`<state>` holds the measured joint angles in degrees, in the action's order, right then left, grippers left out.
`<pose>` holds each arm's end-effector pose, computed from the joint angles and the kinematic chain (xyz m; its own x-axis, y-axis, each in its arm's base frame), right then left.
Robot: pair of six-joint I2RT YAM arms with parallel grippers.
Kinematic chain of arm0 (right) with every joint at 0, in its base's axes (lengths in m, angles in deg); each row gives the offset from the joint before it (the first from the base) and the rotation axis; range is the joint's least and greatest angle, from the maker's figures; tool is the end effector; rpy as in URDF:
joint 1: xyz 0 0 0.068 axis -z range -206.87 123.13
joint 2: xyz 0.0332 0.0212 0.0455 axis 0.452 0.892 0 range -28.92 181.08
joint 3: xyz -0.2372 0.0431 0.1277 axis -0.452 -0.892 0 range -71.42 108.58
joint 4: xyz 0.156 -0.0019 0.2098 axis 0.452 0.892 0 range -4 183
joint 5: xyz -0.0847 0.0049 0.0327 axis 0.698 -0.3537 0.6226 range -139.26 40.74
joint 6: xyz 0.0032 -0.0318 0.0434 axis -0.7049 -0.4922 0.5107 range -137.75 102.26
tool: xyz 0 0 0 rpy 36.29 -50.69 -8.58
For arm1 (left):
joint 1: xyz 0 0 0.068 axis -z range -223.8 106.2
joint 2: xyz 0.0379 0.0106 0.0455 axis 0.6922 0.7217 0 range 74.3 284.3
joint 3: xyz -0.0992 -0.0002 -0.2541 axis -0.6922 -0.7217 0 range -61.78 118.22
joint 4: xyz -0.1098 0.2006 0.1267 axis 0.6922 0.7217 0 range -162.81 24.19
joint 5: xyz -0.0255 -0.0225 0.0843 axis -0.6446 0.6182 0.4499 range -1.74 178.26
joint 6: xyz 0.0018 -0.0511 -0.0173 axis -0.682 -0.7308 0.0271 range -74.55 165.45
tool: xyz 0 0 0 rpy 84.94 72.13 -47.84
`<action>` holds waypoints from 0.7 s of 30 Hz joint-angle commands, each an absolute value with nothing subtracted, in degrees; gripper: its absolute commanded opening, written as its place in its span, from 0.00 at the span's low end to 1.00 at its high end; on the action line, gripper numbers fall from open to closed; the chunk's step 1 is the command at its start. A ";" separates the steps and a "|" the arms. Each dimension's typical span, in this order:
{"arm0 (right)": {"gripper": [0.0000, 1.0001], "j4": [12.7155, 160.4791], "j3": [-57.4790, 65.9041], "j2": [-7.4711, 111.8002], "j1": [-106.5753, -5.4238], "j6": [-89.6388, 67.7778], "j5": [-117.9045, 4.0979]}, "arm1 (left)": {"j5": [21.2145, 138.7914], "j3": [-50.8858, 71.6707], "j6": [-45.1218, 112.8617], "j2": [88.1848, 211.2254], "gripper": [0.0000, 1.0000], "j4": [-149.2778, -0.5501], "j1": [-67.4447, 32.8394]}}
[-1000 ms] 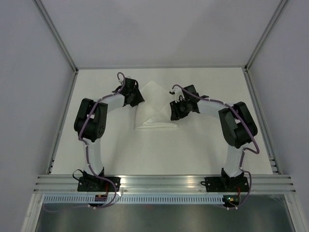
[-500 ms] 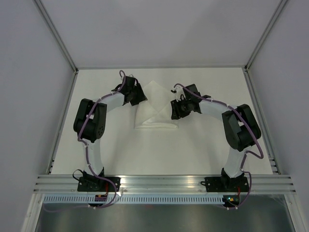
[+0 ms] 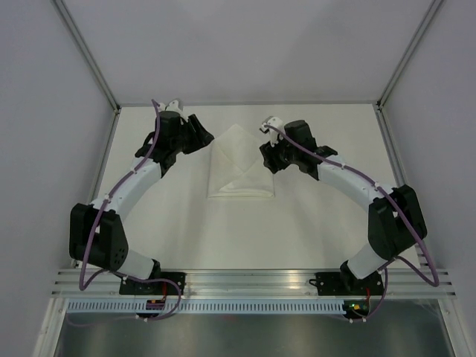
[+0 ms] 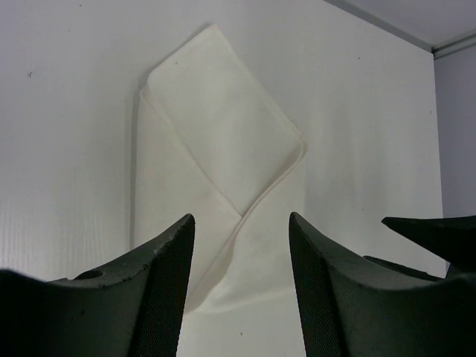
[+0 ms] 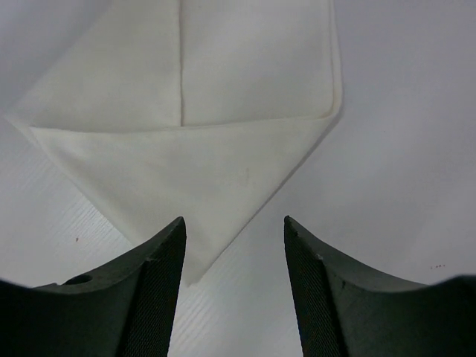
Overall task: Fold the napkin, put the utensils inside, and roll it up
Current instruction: Fold the napkin, then roll the napkin with the utensil
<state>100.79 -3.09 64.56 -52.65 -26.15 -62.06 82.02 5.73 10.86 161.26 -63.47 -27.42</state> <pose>0.3267 0.1666 0.2575 -0.4874 -0.3937 -0.7794 -0.6553 0.7548 0.0286 0.3375 -0.1033 0.2993 -0.5915 -0.4142 -0.6917 0.0438 0.8401 -0.5406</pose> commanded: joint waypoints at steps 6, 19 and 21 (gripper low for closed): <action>0.61 91.82 -12.09 59.85 -66.76 -41.56 -52.17 | 81.58 -3.85 11.44 149.21 0.59 -64.37 -27.28; 0.62 79.59 -20.70 64.77 -75.29 -48.94 -47.86 | 90.20 -7.99 10.73 132.93 0.61 -59.37 -27.28; 0.63 77.22 -22.11 65.56 -77.40 -49.64 -46.37 | 91.25 -7.72 11.35 130.73 0.61 -57.88 -27.28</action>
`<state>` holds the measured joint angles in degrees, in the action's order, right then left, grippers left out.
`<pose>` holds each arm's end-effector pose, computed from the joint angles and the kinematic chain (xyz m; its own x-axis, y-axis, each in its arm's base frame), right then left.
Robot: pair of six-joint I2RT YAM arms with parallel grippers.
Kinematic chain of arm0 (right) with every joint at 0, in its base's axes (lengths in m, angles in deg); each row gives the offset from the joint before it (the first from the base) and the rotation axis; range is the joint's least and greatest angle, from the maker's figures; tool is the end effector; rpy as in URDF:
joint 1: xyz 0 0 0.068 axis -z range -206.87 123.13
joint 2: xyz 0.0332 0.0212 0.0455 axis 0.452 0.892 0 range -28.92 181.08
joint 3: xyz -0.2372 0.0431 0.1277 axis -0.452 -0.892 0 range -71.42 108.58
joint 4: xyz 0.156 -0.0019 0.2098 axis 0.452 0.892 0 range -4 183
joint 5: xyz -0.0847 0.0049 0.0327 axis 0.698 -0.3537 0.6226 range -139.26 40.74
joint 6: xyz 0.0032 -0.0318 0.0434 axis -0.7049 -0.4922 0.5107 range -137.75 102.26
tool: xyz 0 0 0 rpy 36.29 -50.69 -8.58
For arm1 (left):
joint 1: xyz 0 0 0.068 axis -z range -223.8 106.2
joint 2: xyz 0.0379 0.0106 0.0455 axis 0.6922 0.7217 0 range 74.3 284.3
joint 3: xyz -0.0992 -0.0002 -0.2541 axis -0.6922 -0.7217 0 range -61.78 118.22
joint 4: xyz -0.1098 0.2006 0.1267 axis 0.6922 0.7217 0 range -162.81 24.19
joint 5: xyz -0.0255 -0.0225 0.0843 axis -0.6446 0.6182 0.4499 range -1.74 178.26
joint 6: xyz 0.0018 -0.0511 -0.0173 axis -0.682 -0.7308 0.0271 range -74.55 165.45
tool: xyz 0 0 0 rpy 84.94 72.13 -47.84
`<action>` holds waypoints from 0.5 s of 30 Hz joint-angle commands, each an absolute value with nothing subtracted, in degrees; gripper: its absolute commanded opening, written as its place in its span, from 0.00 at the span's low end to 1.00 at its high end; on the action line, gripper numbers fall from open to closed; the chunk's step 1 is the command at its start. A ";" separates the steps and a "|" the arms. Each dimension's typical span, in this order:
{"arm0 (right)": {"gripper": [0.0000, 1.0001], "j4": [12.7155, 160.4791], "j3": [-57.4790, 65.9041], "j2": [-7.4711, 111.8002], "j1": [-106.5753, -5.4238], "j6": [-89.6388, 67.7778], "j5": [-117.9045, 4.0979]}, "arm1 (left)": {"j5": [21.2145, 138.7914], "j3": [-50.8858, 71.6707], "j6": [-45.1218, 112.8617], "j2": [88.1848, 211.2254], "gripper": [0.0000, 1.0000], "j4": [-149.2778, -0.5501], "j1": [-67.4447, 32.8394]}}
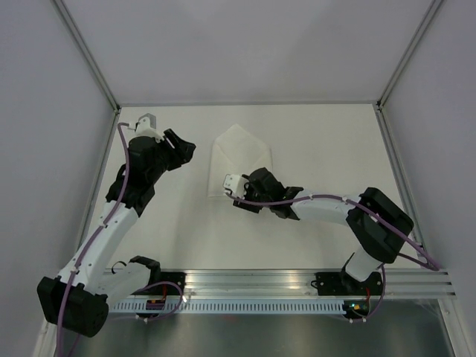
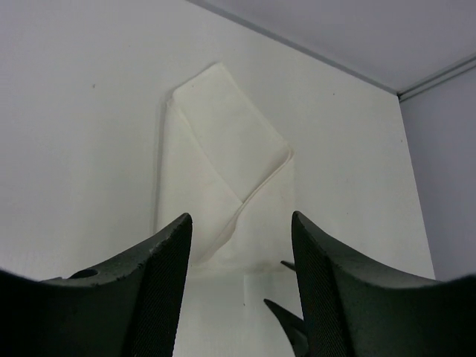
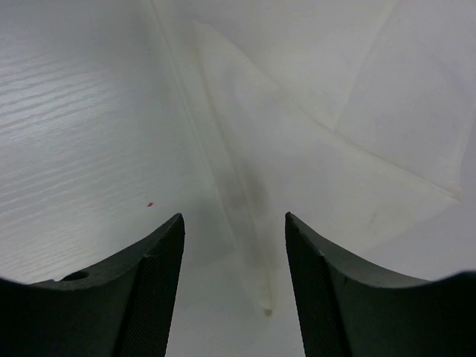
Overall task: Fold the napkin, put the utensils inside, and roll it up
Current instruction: Roll the napkin with the utensil
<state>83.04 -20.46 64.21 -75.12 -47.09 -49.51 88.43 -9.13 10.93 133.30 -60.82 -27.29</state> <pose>0.2271 0.2548 0.1879 -0.0001 -0.7361 -0.6769 -0.8585 0.3472 -0.3774 0.2285 -0.0677 0.3377 -0.4082 -0.4700 -0.7826 0.0611 0.8413 -0.5371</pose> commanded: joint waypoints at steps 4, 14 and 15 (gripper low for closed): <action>0.63 73.01 -23.34 68.29 -80.48 -52.98 -41.19 | 91.95 -7.90 12.31 127.74 0.62 -56.29 -27.28; 0.65 66.24 -24.66 72.24 -84.88 -57.64 -34.68 | 92.57 -8.69 13.37 126.51 0.62 -55.50 -27.28; 0.65 66.14 -24.75 72.59 -85.05 -57.73 -34.59 | 92.48 -8.78 13.28 126.51 0.62 -55.50 -27.28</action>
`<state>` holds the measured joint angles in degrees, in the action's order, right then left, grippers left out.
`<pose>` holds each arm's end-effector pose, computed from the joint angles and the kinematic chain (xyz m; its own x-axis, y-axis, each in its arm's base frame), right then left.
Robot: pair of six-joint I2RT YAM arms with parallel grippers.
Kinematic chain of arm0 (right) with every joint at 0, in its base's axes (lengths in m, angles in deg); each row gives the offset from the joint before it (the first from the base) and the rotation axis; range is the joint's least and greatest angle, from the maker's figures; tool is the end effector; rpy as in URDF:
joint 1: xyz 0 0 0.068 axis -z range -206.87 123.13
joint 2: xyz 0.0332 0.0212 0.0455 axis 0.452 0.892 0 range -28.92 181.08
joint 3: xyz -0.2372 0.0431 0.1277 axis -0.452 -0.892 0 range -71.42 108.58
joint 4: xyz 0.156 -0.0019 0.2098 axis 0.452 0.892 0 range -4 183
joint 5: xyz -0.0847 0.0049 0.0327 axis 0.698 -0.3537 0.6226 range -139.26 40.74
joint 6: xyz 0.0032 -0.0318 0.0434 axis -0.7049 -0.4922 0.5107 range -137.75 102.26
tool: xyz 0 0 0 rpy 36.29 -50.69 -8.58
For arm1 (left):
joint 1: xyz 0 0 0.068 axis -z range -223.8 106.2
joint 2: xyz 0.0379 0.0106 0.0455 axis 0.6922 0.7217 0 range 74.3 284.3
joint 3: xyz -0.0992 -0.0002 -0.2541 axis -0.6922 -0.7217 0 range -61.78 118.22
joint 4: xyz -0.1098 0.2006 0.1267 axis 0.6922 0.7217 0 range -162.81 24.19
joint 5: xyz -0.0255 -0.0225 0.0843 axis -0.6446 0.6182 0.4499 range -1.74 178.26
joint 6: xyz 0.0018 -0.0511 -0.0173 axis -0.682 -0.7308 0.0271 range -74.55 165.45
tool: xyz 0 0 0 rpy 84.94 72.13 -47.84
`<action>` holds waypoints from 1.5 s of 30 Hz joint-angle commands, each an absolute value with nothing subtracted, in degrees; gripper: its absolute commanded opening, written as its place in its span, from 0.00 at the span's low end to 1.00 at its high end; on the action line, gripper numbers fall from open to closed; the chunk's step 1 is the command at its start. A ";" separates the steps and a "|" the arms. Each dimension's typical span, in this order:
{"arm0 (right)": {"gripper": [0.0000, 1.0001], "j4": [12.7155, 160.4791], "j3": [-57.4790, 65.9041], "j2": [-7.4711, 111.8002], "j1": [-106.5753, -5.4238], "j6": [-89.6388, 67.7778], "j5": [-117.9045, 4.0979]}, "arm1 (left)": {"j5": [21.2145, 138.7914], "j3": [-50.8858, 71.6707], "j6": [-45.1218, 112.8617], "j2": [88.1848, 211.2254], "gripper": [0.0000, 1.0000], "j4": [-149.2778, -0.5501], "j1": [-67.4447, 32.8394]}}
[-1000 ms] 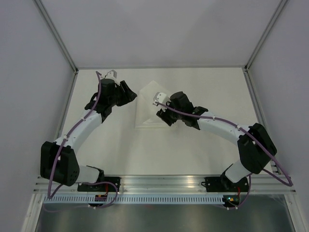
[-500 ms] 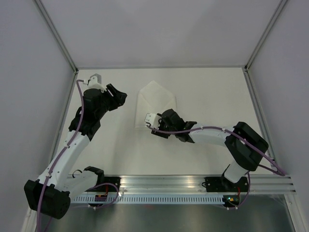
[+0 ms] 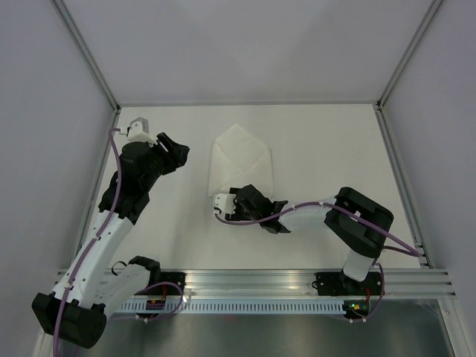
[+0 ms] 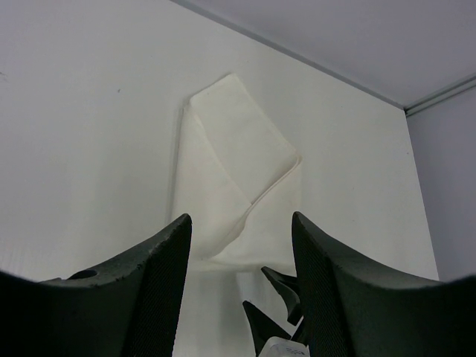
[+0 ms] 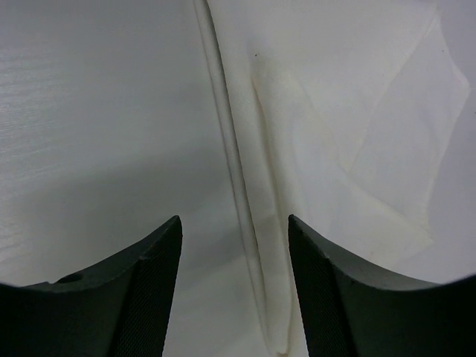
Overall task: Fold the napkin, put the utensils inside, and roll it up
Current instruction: Roll the napkin with the utensil
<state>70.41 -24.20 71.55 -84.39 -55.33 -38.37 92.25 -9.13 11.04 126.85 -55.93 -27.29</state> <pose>0.1930 0.2908 0.1462 0.1963 -0.8069 -0.5570 -0.7929 0.2036 -0.5744 0.2014 -0.0572 0.3518 -0.3526 -0.4834 -0.8012 0.0249 0.8511 -0.5244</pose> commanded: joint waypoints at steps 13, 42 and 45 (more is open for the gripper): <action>0.69 65.53 -23.43 76.20 -85.76 -61.69 -31.33 | 91.43 -8.43 13.81 128.00 0.61 -55.23 -27.28; 0.40 65.78 -21.42 83.14 -85.14 -61.78 -36.34 | 89.58 -8.60 17.15 131.87 0.61 -55.41 -27.19; 0.36 67.19 -21.24 83.06 -84.44 -61.16 -37.83 | 89.41 -9.22 17.32 132.13 0.61 -56.02 -27.28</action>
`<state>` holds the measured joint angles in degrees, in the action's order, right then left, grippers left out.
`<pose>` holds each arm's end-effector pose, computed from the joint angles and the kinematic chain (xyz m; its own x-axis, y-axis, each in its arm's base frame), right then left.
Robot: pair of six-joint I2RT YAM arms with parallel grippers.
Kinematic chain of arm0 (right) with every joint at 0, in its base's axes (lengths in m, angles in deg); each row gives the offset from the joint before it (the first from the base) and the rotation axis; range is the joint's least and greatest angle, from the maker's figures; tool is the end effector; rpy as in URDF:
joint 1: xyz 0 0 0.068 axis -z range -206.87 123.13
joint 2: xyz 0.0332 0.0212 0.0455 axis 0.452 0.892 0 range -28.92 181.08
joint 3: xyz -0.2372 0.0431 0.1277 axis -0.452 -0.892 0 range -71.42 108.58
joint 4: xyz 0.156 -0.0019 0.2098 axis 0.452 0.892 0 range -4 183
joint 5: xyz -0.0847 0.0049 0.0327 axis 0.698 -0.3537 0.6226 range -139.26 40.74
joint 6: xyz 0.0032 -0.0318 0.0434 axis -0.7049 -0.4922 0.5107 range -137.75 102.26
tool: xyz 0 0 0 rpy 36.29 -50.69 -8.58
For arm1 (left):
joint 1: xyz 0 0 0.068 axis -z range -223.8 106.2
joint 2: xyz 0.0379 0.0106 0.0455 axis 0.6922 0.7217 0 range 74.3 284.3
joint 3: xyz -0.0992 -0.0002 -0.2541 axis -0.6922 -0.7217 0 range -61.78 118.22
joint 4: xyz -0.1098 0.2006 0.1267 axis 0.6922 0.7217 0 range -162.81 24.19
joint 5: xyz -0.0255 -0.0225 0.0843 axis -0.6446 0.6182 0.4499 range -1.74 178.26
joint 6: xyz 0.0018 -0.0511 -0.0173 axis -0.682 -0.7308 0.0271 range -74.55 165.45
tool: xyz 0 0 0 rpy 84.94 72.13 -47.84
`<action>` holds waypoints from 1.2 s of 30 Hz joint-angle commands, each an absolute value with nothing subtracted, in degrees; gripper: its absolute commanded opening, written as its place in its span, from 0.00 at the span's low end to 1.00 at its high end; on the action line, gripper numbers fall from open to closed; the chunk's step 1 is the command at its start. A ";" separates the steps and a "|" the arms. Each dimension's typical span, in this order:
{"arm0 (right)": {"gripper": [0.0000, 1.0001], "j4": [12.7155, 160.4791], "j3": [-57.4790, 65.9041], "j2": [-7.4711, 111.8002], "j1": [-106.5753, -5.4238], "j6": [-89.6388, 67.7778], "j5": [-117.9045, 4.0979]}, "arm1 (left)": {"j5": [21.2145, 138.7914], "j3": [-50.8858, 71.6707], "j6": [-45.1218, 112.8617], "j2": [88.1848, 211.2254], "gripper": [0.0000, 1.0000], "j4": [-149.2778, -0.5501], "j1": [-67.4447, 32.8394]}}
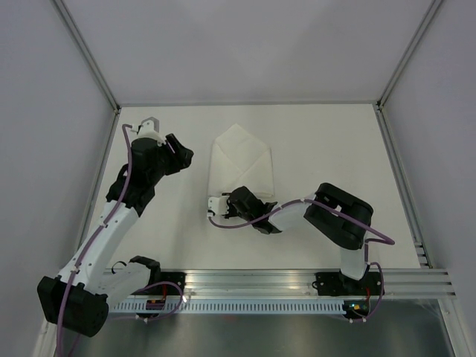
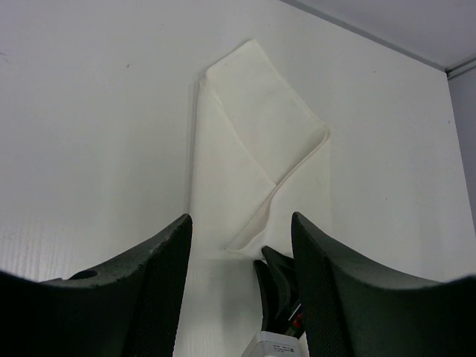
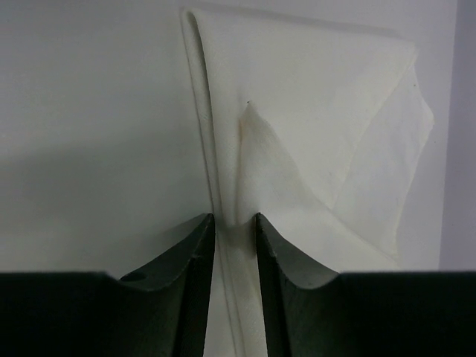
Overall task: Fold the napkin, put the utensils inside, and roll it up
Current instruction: Roll the napkin with the utensil
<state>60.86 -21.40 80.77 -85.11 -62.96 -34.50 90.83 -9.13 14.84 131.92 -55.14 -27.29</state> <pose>0.2044 0.3132 0.1195 0.2950 -0.8274 -0.4779 -0.7131 0.1423 -0.6865 0.2201 -0.0637 0.3327 -0.4421 -0.3994 -0.8031 0.0224 0.8902 -0.4551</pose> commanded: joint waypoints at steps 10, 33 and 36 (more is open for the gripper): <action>0.20 73.78 -17.02 83.85 -81.46 -59.23 -41.96 | 88.53 -11.06 16.97 133.36 0.60 -58.48 -27.28; 0.00 96.70 -7.27 82.18 -72.59 -52.55 -68.04 | 90.87 -28.08 15.83 132.58 0.50 -76.72 -20.44; 0.00 99.18 -5.95 82.35 -72.23 -52.37 -69.47 | 91.95 -30.92 15.83 131.08 0.50 -79.48 -19.63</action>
<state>87.00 -6.30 81.60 -72.98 -55.09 -62.17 88.38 -28.04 15.04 133.13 -72.17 -20.99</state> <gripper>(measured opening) 0.011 0.504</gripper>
